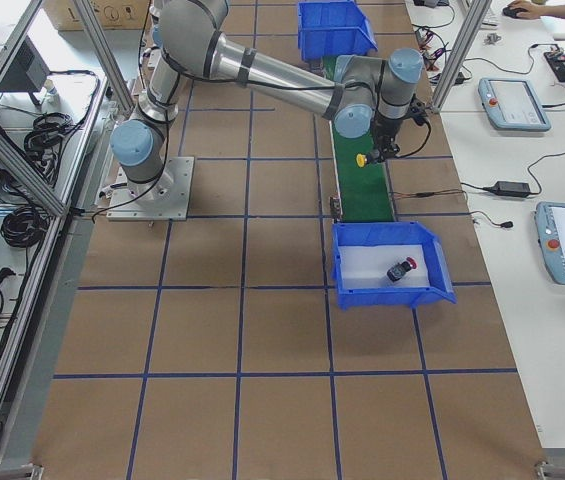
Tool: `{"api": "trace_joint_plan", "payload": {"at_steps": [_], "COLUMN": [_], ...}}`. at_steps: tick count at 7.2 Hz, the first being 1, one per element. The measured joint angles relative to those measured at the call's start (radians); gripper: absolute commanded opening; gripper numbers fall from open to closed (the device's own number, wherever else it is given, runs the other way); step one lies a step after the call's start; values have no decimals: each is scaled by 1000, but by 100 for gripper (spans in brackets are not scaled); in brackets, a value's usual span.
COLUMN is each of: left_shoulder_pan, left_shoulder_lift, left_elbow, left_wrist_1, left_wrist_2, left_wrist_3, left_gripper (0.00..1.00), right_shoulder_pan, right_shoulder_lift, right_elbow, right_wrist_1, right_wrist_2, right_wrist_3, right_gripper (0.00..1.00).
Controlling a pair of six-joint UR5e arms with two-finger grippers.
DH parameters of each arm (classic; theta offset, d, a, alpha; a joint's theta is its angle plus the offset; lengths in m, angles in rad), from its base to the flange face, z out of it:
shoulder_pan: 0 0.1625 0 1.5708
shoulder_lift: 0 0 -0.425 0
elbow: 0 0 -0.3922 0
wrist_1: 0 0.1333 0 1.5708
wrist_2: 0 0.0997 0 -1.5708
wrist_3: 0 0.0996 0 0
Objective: Transport two buttons from left to right
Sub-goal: 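Carry the second switch into the right-side bin, then lower the switch beside the first one and open the right gripper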
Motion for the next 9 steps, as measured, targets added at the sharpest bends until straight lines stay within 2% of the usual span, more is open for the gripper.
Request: {"api": "trace_joint_plan", "payload": {"at_steps": [4,6,9], "left_shoulder_pan": [0,0,0], "left_shoulder_lift": [-2,-2,-3], "left_elbow": [0,-1,-4], "left_wrist_1": [0,0,0], "left_wrist_2": [0,0,-1], "left_wrist_3": [0,-1,0], "left_gripper": [100,100,100], "right_shoulder_pan": [-256,-304,-311], "right_shoulder_lift": [-17,28,103], "right_elbow": [-54,-78,-88], "right_wrist_1": [50,56,34], "right_wrist_2": [-54,-56,-45], "right_wrist_3": [-360,-416,-421], "right_gripper": [6,6,6]}}
